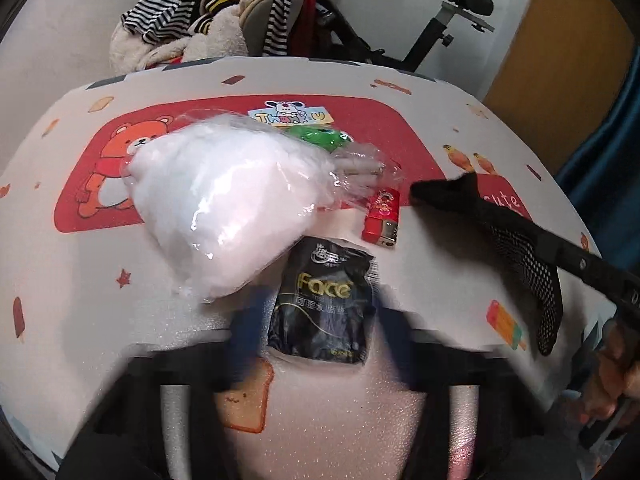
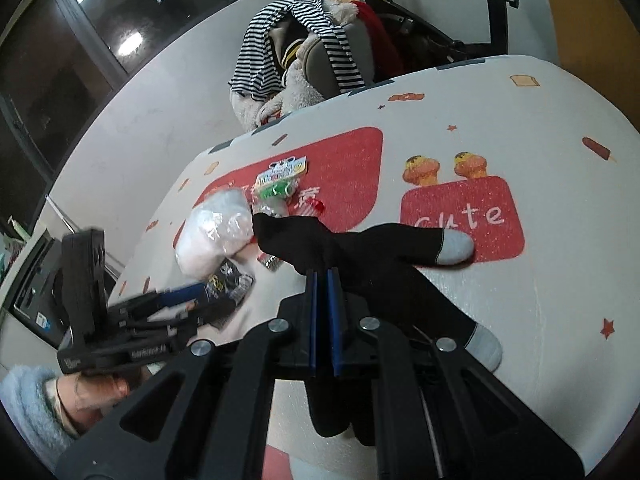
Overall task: Collect trash
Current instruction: 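Grasp the black Face packet with the left gripper while the right holds the glove, then carry the Face packet over the bin and open the left gripper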
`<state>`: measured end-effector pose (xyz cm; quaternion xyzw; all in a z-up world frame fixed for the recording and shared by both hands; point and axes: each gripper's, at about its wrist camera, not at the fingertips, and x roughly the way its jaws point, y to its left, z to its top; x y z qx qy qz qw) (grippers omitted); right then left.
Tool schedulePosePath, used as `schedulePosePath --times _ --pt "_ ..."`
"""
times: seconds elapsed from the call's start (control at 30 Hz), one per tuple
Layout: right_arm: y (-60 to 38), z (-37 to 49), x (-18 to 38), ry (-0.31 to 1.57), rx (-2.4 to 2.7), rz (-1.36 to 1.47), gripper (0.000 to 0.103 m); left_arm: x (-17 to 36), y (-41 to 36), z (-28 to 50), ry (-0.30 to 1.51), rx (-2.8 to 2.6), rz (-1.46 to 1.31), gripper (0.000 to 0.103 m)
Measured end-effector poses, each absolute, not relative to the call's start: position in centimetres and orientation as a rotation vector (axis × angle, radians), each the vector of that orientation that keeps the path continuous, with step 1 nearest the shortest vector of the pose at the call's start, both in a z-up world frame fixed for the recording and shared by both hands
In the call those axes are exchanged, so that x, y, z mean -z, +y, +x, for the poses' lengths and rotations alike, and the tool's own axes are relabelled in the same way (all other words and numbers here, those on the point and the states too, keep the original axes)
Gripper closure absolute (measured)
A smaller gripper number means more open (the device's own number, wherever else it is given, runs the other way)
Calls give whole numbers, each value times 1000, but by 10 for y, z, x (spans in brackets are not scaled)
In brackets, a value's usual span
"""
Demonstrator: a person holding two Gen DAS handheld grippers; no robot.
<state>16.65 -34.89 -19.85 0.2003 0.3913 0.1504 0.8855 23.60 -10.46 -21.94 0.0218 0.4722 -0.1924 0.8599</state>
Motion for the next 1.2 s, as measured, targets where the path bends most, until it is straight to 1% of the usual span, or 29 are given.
schedulePosePath --times 0.07,0.17,0.5,0.77,0.9,1.2 --pt "-349 164 198 813 -318 418 94 218 -99 234 999 416 7 75" --pt "-349 160 194 803 -325 430 94 214 -95 221 982 423 26 79" --pt "-336 131 172 753 -362 478 94 172 -67 159 872 457 -8 80" --pt "-319 92 157 727 -391 524 94 160 -42 97 837 491 10 80" --pt "-309 72 156 725 -404 535 94 165 -26 64 853 505 35 80" --pt "-291 35 171 746 -415 544 94 213 -10 15 982 530 76 80"
